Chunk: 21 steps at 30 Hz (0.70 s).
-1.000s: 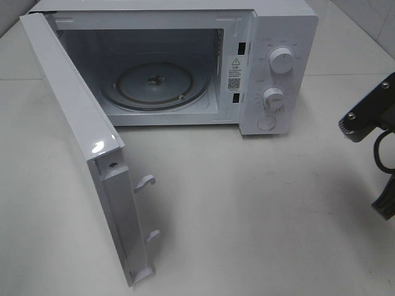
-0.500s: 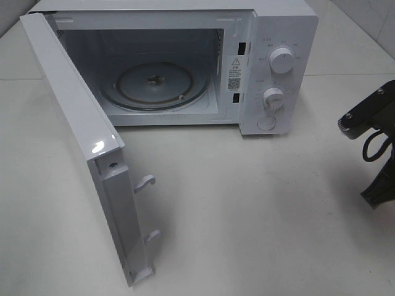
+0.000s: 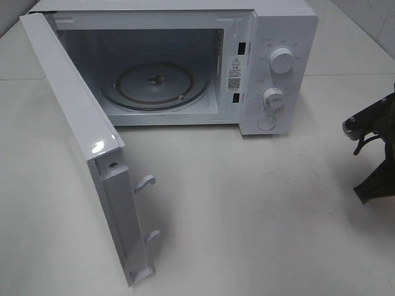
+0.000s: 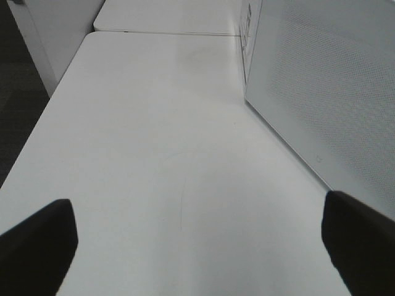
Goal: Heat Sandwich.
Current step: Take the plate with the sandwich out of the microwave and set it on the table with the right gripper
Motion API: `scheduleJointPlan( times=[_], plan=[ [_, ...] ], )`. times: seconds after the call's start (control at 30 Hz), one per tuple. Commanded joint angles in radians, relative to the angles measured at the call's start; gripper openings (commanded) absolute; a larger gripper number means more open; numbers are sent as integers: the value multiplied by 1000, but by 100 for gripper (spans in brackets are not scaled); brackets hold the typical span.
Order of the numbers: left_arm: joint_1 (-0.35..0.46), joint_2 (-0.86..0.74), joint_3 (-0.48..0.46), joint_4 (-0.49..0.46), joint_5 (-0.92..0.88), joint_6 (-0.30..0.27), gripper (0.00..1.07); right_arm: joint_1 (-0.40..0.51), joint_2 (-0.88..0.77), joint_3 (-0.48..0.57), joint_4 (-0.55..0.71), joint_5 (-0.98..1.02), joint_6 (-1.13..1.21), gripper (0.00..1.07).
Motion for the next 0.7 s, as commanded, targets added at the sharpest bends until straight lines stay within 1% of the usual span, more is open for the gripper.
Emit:
scheduleJointPlan(
  times=[0.03, 0.1, 0.33, 0.43, 0.7],
  plan=[
    [3, -28, 2, -3, -2, 2, 103, -8, 48, -5, -86, -6, 66, 1],
    [3, -28, 2, -3, -2, 2, 103, -8, 98, -5, -133, -12, 119, 1],
    [3, -28, 2, -3, -2, 2, 103, -8, 191, -5, -189, -63, 205, 1],
    [3, -28, 2, -3, -2, 2, 103, -8, 248, -5, -236, -77, 259, 1],
    [3, -28, 2, -3, -2, 2, 103, -8, 292, -5, -263, -100, 289, 1]
  ],
)
